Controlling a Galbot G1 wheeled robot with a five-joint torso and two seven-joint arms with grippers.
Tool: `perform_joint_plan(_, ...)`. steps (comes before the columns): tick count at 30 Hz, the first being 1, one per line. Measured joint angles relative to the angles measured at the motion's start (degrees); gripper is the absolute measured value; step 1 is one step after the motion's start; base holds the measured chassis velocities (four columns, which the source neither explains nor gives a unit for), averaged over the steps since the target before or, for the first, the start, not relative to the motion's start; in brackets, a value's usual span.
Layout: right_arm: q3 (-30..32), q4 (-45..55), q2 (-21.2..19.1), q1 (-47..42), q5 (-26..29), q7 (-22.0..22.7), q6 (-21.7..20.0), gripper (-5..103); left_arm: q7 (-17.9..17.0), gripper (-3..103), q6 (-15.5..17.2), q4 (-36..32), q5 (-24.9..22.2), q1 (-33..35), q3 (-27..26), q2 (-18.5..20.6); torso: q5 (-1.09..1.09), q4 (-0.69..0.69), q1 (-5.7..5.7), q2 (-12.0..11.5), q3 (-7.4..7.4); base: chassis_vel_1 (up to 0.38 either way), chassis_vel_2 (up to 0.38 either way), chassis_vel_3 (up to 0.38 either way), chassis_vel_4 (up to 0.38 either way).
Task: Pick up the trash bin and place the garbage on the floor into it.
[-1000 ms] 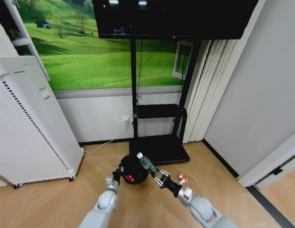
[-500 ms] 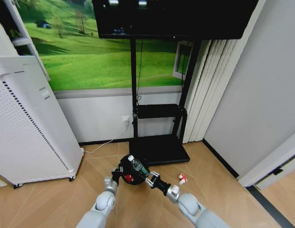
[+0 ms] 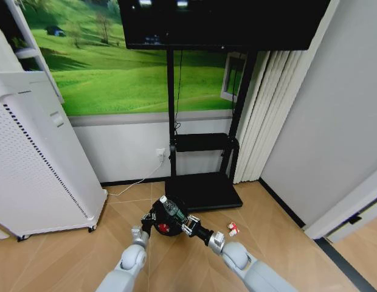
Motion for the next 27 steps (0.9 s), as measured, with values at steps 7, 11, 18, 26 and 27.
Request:
perform_joint_plan(7, 0.3, 0.2, -0.3, -0.5, 0.0, -0.1, 0.0, 69, 0.0, 7, 0.0, 0.2, 0.2, 0.0, -0.1, -0.3, 0.0, 0.0, 0.0, 0.0, 0.0, 0.0, 0.0, 0.0, 0.0)
perform_joint_plan(11, 0.4, 0.3, -0.4, -0.5, 0.0, -0.1, 0.1, 80, 0.0, 7, 0.0, 0.3, 0.3, 0.0, -0.1, -0.5, 0.0, 0.0, 0.0, 0.0, 0.0, 0.0, 0.0, 0.0, 0.0)
perform_joint_plan(18, 0.2, 0.1, -0.5, -0.1, 0.1, -0.2, 0.1, 99, 0.1, 7, 0.0, 0.5, 0.3, -0.2, -0.3, -0.3, 0.0, 0.0, 0.0, 0.0, 0.0, 0.0, 0.0, 0.0, 0.0)
perform_joint_plan(26, -0.2, -0.4, -0.5, 0.7, 0.2, -0.3, 0.1, 100, 0.3, 7, -0.1, 0.9, 0.3, -0.3, -0.6, 0.1, 0.0, 0.0, 0.0, 0.0, 0.0, 0.0, 0.0, 0.0, 0.0)
perform_joint_plan(27, -0.2, -0.4, -0.5, 0.7, 0.2, -0.3, 0.1, 100, 0.3, 7, -0.1, 0.9, 0.3, -0.3, -0.6, 0.1, 0.0, 0.0, 0.0, 0.0, 0.0, 0.0, 0.0, 0.0, 0.0)
